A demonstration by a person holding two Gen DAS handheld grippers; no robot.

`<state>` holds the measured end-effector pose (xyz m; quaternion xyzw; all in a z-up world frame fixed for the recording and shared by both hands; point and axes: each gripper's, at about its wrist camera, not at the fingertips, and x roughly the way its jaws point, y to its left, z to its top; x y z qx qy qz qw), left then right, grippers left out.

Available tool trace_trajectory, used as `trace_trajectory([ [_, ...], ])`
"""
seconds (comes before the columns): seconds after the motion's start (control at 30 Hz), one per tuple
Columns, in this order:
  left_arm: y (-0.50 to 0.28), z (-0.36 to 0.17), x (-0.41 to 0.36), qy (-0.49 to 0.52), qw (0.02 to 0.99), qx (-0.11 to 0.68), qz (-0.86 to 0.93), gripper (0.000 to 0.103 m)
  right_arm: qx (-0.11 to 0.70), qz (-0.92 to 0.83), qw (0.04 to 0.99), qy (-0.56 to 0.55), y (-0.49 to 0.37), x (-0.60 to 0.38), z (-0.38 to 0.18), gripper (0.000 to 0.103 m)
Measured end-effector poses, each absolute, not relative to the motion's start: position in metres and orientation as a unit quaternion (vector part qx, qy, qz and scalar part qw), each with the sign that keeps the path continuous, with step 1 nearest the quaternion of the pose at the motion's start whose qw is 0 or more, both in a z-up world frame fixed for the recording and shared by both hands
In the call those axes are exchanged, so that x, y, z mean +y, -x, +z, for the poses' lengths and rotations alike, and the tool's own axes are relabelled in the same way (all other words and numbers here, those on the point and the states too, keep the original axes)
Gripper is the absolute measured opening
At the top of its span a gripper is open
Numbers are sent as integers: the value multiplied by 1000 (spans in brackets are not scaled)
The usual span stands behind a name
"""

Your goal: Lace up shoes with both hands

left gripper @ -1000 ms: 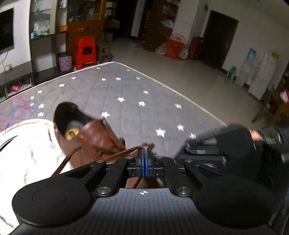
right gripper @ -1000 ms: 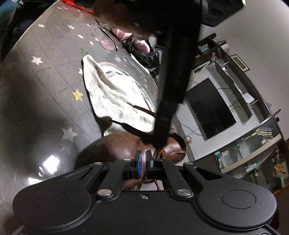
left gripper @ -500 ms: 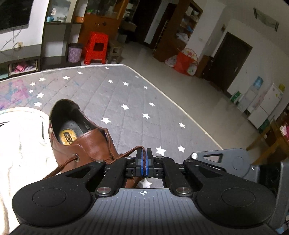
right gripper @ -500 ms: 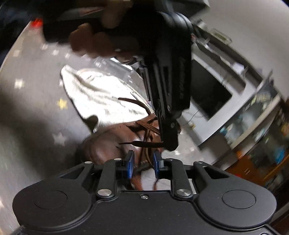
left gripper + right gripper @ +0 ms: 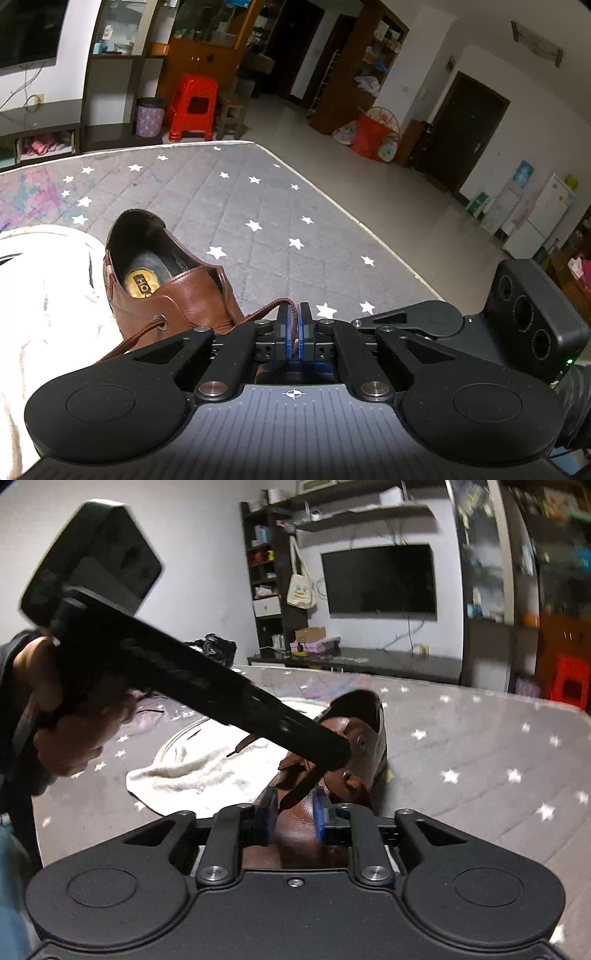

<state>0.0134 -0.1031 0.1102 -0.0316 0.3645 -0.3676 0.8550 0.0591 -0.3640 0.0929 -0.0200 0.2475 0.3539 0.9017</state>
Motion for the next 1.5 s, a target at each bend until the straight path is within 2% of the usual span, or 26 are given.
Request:
trace_trajectory([
  [0.07, -11, 112, -102, 21, 854, 363, -372, 5, 238, 346, 906, 51, -55, -364, 95, 4],
  [0.13, -8, 113, -101, 5, 853, 359, -378, 11, 224, 333, 911, 91, -50, -365, 97, 4],
  [0.2, -2, 115, -102, -18, 853, 352, -385, 23, 207, 318, 915, 136, -46, -365, 100, 3],
  [0.63, 18, 120, -149, -224, 848, 265, -400, 27, 108, 273, 885, 361, -26, -351, 96, 3],
  [0.73, 17, 114, -157, -250, 839, 257, -408, 27, 92, 274, 874, 391, -24, -343, 93, 3],
  [0.8, 17, 112, -158, -256, 838, 250, -411, 19, 81, 273, 865, 412, -23, -339, 90, 3],
  [1.13, 12, 115, -153, -251, 850, 224, -404, 5, 60, 271, 847, 454, -20, -329, 81, 3],
  [1.33, 5, 124, -131, -241, 868, 238, -362, 3, 76, 264, 865, 420, -22, -328, 80, 4],
  [1.5, 1, 122, -115, -234, 877, 256, -333, 3, 109, 277, 889, 348, -32, -315, 76, 4],
])
